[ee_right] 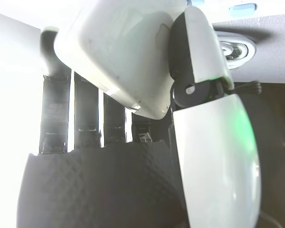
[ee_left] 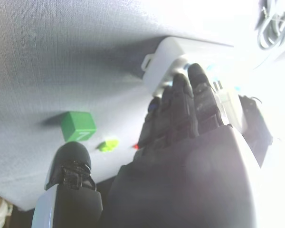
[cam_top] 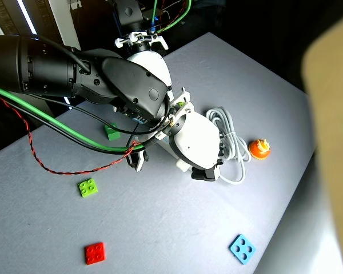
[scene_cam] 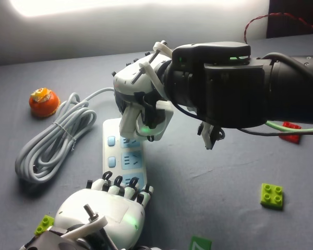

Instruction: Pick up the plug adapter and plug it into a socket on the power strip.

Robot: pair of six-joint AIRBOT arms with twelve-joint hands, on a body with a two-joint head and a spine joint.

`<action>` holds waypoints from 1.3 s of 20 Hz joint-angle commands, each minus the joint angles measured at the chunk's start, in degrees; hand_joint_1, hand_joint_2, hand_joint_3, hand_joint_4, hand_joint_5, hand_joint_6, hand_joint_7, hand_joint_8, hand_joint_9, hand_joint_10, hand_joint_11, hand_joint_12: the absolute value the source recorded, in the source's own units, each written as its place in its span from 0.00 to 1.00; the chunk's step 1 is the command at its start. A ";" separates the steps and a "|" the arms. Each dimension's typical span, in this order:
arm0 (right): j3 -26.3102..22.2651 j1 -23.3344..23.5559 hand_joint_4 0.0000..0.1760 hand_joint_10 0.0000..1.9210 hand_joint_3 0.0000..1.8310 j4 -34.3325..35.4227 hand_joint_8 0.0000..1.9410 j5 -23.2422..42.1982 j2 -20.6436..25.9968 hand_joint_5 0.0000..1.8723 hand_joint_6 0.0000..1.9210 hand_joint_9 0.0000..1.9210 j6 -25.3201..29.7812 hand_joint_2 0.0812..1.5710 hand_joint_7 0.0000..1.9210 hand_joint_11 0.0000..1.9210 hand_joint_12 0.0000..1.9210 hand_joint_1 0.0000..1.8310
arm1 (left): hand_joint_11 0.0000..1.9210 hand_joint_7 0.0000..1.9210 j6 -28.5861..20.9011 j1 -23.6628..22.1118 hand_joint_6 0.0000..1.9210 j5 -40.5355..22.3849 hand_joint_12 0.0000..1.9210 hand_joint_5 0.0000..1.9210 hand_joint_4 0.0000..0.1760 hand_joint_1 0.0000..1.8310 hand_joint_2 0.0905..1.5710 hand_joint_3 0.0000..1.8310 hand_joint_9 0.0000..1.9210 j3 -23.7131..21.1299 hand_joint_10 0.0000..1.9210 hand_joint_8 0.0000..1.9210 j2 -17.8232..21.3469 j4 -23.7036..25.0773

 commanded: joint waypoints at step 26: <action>-1.63 1.68 0.00 0.70 0.00 -40.57 0.71 -28.73 9.85 0.44 0.55 0.35 -0.14 0.75 0.45 0.33 0.87 0.66 | 0.00 0.05 0.39 1.48 0.00 -1.28 0.10 0.05 0.00 0.00 0.75 0.00 0.04 -0.69 0.00 0.00 0.39 -0.22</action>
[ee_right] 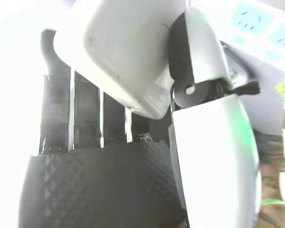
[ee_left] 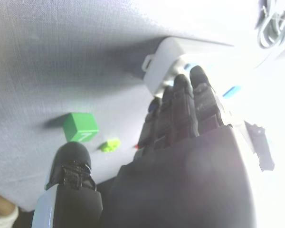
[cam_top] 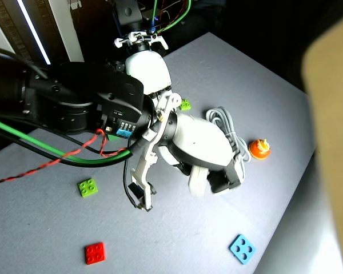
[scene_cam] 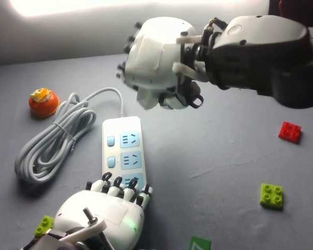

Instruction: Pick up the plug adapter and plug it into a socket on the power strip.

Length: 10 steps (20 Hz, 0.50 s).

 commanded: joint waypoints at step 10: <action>0.70 1.99 0.00 0.66 0.00 -11.01 0.69 18.24 -1.21 0.45 0.54 0.38 16.27 0.74 0.46 0.34 0.84 0.66 | 0.00 0.04 0.36 0.78 0.00 -1.10 0.10 0.04 0.00 0.00 0.76 0.00 0.04 -0.41 0.00 0.00 0.43 -0.83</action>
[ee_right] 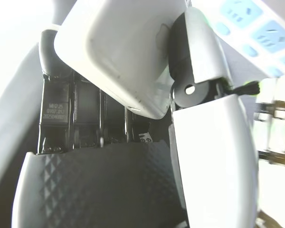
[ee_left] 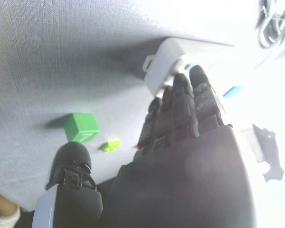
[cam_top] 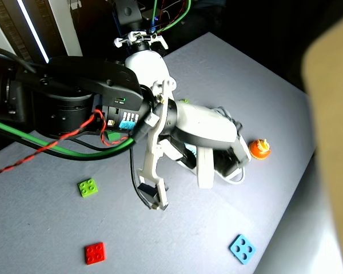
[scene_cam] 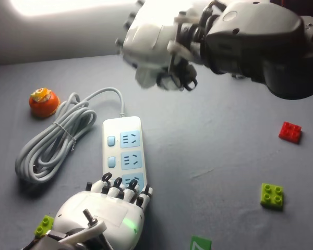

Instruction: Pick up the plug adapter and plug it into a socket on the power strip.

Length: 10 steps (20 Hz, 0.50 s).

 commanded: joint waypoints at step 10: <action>-1.99 0.71 0.00 0.67 0.00 -38.29 0.69 -8.90 1.50 0.44 0.54 0.39 38.36 0.74 0.47 0.35 0.84 0.67 | 0.00 0.06 0.37 0.89 0.00 -1.09 0.14 0.06 0.00 0.00 0.76 0.00 0.05 -0.54 0.00 0.00 0.62 -1.07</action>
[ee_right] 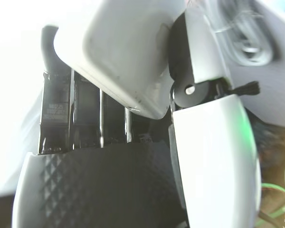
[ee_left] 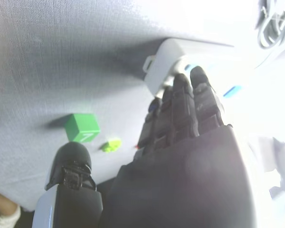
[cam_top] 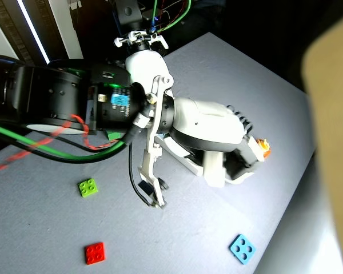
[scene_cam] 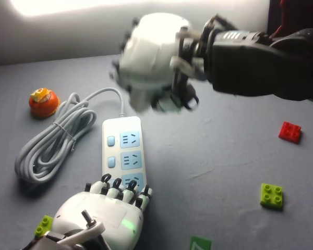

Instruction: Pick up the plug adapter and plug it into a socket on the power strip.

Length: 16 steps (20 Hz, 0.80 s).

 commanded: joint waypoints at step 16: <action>0.77 6.42 0.00 0.68 0.00 -0.70 0.68 -12.60 -1.66 0.45 0.54 0.37 4.16 0.74 0.47 0.32 0.87 0.67 | 0.00 0.06 0.37 1.25 0.00 -1.34 0.14 0.06 0.00 0.00 0.75 0.00 0.05 -0.53 0.00 0.00 0.46 -1.17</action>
